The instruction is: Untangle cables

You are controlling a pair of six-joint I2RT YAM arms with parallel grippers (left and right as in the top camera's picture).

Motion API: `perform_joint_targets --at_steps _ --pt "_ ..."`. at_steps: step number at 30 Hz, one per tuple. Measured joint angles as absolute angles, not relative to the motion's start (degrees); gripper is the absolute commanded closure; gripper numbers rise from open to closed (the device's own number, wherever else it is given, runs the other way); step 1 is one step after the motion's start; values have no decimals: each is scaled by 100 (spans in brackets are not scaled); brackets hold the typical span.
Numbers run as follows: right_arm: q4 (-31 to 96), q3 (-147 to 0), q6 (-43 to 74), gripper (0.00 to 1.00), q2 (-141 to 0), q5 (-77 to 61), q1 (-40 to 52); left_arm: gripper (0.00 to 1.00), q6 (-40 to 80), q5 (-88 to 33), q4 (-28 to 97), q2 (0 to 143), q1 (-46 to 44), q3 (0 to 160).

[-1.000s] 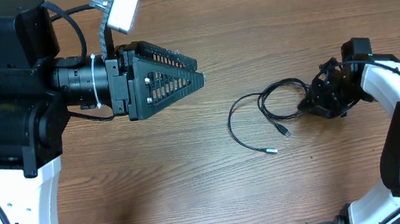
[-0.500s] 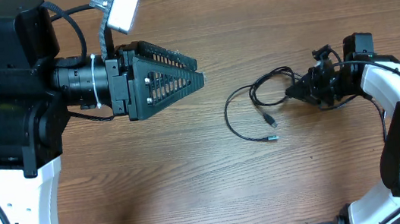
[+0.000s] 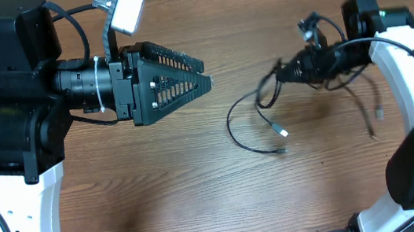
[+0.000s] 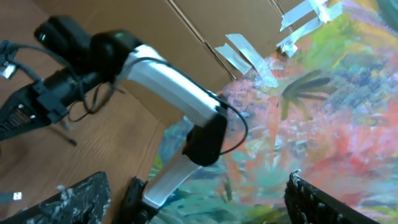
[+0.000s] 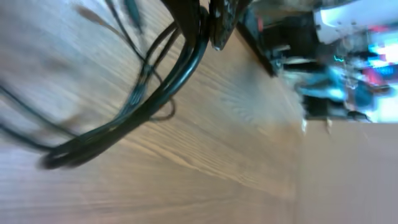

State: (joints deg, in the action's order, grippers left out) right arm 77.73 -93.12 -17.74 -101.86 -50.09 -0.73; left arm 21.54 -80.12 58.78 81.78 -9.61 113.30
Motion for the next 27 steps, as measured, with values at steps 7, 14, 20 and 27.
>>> perform_joint_targets --at_steps 7,14,20,27 --pt "8635 -11083 -1780 96 -9601 -4344 755 8 1614 -7157 6617 8178 -961 11336" --pt "9026 -12379 -845 55 -9268 -3369 1066 7 1146 -5680 7481 8178 -961 11336" --pt "9618 -12564 -454 0 -9229 -2788 1092 7 882 -5078 7841 8178 -961 11336" --pt "9655 -12361 -360 0 -9319 -2609 1092 9 749 -4128 8418 8178 -961 11336"
